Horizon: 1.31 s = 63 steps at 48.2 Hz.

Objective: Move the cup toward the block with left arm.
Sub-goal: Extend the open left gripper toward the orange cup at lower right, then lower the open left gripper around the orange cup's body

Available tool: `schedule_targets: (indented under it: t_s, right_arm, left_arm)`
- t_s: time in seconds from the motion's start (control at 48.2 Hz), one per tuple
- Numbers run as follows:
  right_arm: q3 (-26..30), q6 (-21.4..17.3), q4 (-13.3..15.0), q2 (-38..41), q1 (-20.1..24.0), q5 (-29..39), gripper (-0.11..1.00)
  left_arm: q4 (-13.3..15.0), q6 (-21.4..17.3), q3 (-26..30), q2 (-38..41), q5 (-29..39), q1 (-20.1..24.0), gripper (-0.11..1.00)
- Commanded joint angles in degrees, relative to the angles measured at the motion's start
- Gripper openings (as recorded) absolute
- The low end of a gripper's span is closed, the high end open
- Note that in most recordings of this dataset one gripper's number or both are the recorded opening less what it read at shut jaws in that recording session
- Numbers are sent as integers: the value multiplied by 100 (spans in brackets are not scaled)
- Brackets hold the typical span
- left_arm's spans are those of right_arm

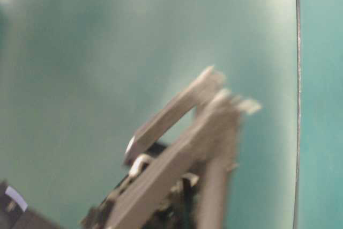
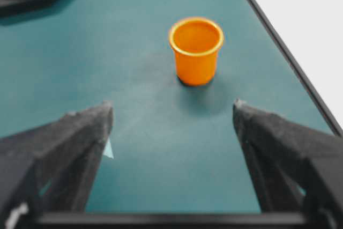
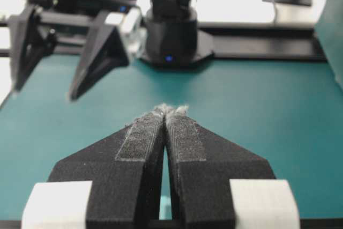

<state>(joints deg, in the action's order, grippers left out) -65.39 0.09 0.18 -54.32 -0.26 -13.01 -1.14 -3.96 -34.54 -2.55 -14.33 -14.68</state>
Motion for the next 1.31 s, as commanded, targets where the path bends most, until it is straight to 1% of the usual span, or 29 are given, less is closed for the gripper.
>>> schedule_targets:
  t_s: [0.0,0.29,0.602,0.871,1.058,1.286]
  right_arm:
    - [176,-9,-9,26,-9,-18,0]
    - [176,-9,0,35,-9,-18,0]
    - [185,-9,0,44,-9,-18,0]
    - [185,-9,0,53,-9,-18,0]
    - [185,0,-9,62,-9,-18,0]
    - [185,0,0,70,-9,0,0]
  left_arm:
    - [-18,9,299,97,18,-9,87]
    - [-18,70,756,756,53,-18,87]
    - [-9,79,1362,1635,53,-132,87]
    - [-9,88,1819,1925,202,-149,87]
    - [18,88,2101,2197,211,-325,87]
    - [9,70,2373,2461,272,-308,87]
